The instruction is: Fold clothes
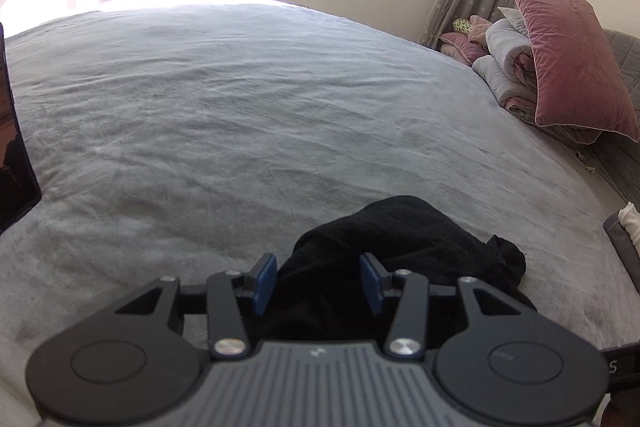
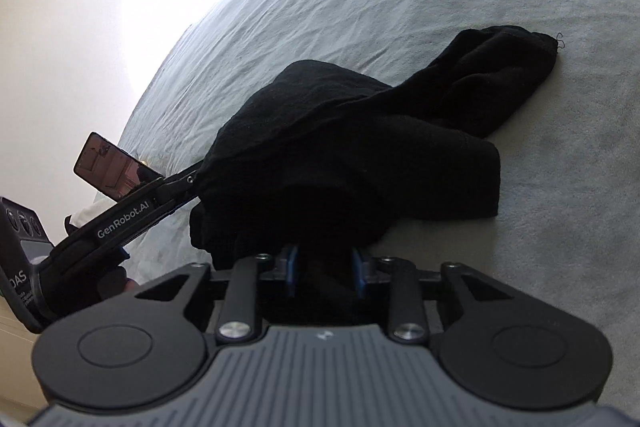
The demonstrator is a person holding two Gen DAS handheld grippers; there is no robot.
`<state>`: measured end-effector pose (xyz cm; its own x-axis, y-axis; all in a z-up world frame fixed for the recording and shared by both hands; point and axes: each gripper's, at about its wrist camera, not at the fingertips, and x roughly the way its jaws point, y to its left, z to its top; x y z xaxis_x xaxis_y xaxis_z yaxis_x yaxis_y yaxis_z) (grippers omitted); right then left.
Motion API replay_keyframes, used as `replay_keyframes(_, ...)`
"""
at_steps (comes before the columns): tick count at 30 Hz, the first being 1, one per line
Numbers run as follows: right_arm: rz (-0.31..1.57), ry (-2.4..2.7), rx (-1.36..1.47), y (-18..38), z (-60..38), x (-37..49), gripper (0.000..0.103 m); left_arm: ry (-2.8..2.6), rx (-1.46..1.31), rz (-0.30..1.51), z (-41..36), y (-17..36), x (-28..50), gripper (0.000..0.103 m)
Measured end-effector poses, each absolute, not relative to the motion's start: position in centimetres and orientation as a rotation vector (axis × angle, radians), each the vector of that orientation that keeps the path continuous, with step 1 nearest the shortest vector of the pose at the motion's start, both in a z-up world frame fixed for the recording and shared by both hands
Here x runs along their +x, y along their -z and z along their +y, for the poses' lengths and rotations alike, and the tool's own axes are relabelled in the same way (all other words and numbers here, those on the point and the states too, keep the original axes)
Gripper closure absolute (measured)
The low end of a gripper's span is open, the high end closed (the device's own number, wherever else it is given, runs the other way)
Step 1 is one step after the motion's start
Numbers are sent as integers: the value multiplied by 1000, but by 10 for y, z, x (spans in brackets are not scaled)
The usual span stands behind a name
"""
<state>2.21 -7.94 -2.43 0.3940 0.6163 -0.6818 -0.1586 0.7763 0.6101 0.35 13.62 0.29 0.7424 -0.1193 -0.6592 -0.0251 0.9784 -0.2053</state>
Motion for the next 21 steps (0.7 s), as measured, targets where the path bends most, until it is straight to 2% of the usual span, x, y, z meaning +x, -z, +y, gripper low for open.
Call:
replay_keyframes(1,1047,-514,489,23,-82,21,90,42,-204,739,136,-1,4,81)
replay_keyframes(2,1033,-509,492,20,-85,20,90,40,-215,739,138,0,4,86)
replay_keyframes(9,924,-392,506,-4,-125,15,92,118,-324,713,143,-8,-7,101)
replay_keyframes(18,822,-265,529,-28,-175,7,92,208,-273,716,122,-11,-15,101)
replay_keyframes(21,839,-241,524,-26,-184,7,92,244,-280,709,115,-12,-13,94)
